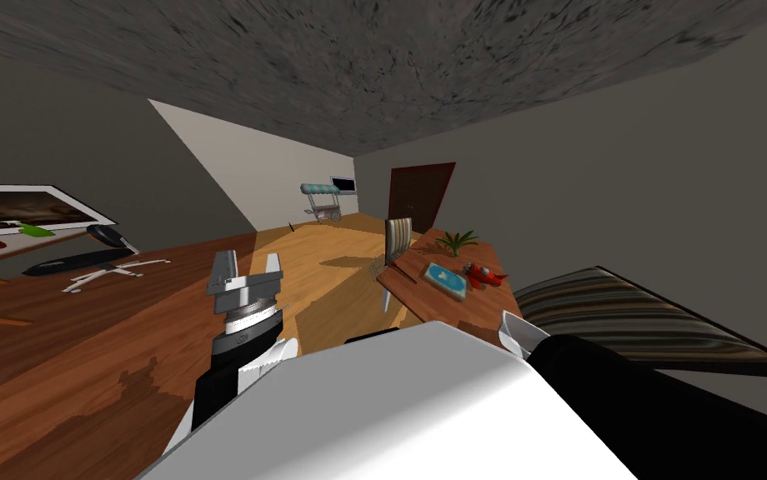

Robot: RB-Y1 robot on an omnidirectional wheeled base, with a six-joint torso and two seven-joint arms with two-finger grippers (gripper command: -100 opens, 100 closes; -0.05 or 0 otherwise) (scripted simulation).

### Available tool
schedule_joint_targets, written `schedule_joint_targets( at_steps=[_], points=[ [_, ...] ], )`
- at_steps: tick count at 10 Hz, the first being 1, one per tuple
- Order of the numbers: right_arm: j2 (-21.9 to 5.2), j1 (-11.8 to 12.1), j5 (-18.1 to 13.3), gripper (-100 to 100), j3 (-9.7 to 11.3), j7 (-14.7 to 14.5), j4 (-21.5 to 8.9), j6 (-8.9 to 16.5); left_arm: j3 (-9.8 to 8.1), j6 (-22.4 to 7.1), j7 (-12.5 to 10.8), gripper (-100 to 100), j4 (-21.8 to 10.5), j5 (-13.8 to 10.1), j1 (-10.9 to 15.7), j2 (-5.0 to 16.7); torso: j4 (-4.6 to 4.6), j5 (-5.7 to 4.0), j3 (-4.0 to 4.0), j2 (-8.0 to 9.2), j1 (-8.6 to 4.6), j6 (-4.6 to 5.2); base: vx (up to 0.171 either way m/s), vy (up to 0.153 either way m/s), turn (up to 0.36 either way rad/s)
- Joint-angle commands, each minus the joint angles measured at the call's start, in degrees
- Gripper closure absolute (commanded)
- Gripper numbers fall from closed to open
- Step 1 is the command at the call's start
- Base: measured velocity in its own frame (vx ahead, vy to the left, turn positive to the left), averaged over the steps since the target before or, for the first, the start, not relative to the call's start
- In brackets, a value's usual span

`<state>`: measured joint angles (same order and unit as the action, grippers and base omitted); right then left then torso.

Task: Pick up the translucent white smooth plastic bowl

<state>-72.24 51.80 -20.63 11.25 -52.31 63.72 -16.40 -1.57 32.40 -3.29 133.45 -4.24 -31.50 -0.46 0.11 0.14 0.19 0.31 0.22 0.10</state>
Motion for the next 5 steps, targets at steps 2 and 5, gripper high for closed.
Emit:
schedule_joint_targets(
  at_steps=[2, 5],
  points=[
    [-2.0, 1.3, 0.8, 100, -1.1, 0.3, 0.6, -0.9, 0.0, 0.0, 0.0, 0, 0.0, 0.0, 0.0, 0.0, 0.0, 0.02, 0.0, 0.0, 0.03, 0.0, 0.0, 0.027, -0.059],
    [-2.1, 2.0, 0.9, 0, -1.6, 0.1, 1.1, -0.8, 0.0, 0.0, 0.0, 0, 0.0, 0.0, 0.0, 0.0, 0.01, 0.17, 0.04, 0.06, 0.33, 0.03, -0.006, 0.037, -0.051]
  ],
)
